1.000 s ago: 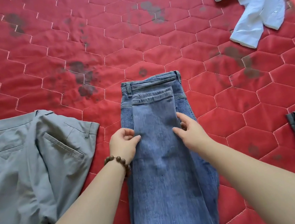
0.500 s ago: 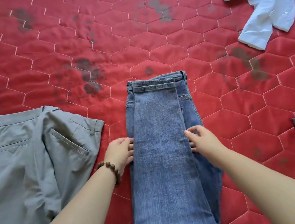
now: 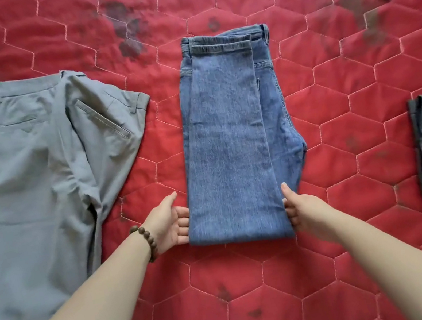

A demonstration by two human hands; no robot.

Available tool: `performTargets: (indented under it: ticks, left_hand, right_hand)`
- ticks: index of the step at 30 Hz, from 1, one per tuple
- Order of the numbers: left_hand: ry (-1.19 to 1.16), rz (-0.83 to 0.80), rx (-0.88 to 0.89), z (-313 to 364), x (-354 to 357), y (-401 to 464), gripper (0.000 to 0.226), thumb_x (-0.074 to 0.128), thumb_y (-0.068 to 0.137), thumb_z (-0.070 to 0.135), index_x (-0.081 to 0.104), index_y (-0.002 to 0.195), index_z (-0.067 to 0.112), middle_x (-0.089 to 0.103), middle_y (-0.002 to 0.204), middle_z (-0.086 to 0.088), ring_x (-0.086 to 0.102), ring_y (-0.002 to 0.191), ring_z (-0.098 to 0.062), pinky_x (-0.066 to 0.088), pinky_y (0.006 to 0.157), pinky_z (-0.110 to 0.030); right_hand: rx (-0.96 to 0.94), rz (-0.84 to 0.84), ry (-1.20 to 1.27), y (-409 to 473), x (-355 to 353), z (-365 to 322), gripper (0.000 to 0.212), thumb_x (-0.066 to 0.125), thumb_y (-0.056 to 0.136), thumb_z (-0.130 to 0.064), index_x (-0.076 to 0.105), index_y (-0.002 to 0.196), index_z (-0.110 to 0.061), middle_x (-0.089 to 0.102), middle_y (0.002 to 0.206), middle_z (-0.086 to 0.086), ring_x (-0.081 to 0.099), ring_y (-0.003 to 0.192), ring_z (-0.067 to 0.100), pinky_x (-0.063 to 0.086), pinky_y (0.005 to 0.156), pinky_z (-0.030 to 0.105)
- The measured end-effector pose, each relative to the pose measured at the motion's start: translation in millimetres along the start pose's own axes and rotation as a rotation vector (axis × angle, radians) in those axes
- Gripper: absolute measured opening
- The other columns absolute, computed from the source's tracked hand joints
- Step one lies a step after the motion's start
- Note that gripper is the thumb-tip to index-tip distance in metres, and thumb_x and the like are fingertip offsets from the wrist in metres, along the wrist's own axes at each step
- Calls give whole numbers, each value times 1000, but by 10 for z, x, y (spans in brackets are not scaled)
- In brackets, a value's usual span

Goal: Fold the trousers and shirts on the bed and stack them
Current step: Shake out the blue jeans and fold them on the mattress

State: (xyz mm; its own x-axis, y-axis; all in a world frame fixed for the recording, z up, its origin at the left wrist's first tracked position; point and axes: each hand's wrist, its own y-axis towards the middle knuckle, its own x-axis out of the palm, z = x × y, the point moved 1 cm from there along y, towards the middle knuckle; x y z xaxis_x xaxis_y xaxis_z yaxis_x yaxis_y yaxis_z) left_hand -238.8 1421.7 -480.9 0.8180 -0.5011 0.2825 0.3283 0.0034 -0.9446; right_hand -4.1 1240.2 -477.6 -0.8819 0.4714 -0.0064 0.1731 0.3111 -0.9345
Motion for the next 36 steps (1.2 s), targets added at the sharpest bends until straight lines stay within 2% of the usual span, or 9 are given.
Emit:
performTargets:
  ticks: [4, 9, 12, 15, 17, 19, 21, 26, 36]
  left_hand:
    - [-50, -1, 42, -229, -13, -57, 68, 20, 99, 53, 60, 99, -2, 72, 84, -18, 68, 74, -27, 52, 74, -36]
    - [3, 7, 37, -494, 25, -150, 65, 23, 99, 52, 62, 95, 0, 70, 85, -18, 66, 74, -27, 50, 76, -37]
    - [155, 197, 70, -650, 149, -213, 48, 32, 101, 45, 56, 83, 7, 60, 76, -13, 56, 63, -24, 47, 64, -31]
    - [598, 565, 422, -771, 250, -220, 30, 46, 100, 27, 60, 87, 4, 65, 84, -16, 62, 78, -30, 50, 75, -38]
    - [884, 786, 720, -819, 326, -281, 15, 54, 93, 15, 63, 98, 4, 66, 99, -15, 60, 96, -32, 45, 87, -39]
    - [1086, 831, 980, -866, 473, -301, 21, 54, 85, 6, 64, 103, 3, 64, 107, -16, 60, 103, -35, 46, 91, -43]
    - [1286, 734, 1130, -928, 673, -243, 40, 42, 79, 8, 66, 111, -1, 64, 118, -19, 60, 113, -37, 49, 95, -49]
    - [1749, 539, 1038, -1015, 875, 30, 58, 31, 82, 16, 51, 135, 2, 48, 142, -13, 46, 132, -26, 45, 103, -41]
    - [1897, 721, 948, -416, 833, 359, 61, 24, 92, 33, 34, 146, 8, 28, 156, -9, 23, 145, -24, 21, 118, -46]
  right_hand:
    - [-173, -17, -23, -193, -2, 213, 28, 51, 98, -29, 67, 85, -10, 61, 72, 3, 57, 62, 9, 43, 62, 22]
    - [-238, 22, -161, -350, -3, 450, 33, 62, 92, -11, 59, 59, -18, 41, 54, -5, 33, 45, 4, 24, 43, 18]
    - [-238, 110, -330, -417, 41, 543, 40, 63, 91, -13, 48, 55, -18, 37, 50, -7, 33, 48, 8, 24, 45, 21]
    - [-284, 424, -650, -458, 179, 542, 34, 62, 92, -28, 50, 62, -17, 53, 61, 2, 50, 66, 24, 34, 61, 33]
    - [-407, 733, -729, -520, 310, 516, 17, 62, 90, -25, 62, 92, -8, 64, 93, 14, 58, 92, 33, 43, 80, 38]
    - [-639, 864, -915, -508, 473, 519, 35, 67, 83, -14, 61, 114, 2, 61, 112, 22, 57, 105, 39, 45, 92, 45]
    - [-869, 782, -1088, -438, 678, 546, 45, 71, 76, -8, 62, 119, 3, 60, 124, 23, 57, 116, 39, 47, 99, 49]
    - [-927, 489, -1443, -184, 906, 758, 57, 37, 87, -20, 46, 140, -1, 41, 148, 13, 36, 139, 26, 32, 113, 45]
    - [-894, 595, -1334, 145, 835, 362, 55, 36, 94, -27, 39, 144, -2, 33, 153, 12, 30, 142, 27, 23, 117, 49]
